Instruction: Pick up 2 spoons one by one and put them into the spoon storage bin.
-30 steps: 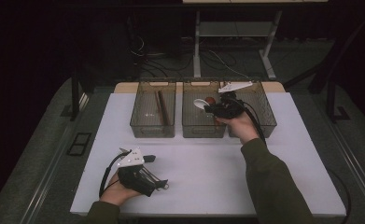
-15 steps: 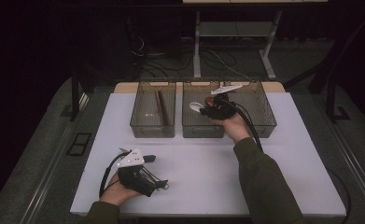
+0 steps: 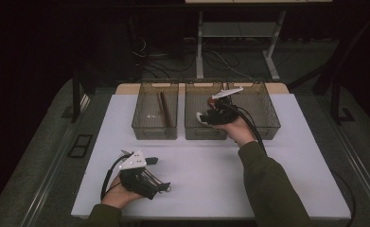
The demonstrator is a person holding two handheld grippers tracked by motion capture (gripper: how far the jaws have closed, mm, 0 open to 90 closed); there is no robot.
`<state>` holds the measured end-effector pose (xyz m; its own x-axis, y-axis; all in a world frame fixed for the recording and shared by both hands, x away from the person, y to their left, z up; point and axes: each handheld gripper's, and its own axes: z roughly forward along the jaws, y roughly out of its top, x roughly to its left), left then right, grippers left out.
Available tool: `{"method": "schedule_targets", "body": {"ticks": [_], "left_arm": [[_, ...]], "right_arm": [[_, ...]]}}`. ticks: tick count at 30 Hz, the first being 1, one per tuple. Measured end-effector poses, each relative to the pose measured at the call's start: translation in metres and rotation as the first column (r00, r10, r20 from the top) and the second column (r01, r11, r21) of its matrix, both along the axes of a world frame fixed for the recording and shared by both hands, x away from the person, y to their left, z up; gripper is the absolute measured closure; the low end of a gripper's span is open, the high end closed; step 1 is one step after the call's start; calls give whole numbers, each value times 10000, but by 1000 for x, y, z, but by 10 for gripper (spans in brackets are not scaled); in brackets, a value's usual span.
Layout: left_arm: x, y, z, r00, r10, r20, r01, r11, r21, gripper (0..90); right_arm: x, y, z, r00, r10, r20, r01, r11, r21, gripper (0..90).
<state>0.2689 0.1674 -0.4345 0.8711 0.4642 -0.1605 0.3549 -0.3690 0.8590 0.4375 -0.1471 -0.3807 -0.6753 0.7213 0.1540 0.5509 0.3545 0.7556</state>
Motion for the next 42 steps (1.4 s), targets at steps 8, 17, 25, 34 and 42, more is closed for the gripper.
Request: {"method": "schedule_targets", "body": {"ticks": [8, 17, 25, 34, 42], "left_arm": [[0, 0, 0, 10000, 29, -26, -29, 10000, -3, 0], [1, 0, -1, 10000, -43, -9, 43, 9998, 179, 0], [1, 0, -1, 10000, -16, -15, 17, 9997, 224, 0], [1, 0, -1, 10000, -30, -13, 30, 9996, 264, 0], [0, 0, -1, 10000, -25, 17, 25, 9996, 292, 0]], "right_arm": [[-13, -14, 6, 9997, 86, 210, -96, 9987, 506, 427], [-36, -35, 6, 9995, 50, 297, -73, 9969, 778, 320], [-61, -45, 3, 9981, -34, 616, -2, 9983, 587, 203], [-89, -62, -10, 9968, -6, 804, -75, 9950, 996, 186], [-109, -79, -27, 9947, -217, 1005, 105, 9937, 1112, 186]]}}
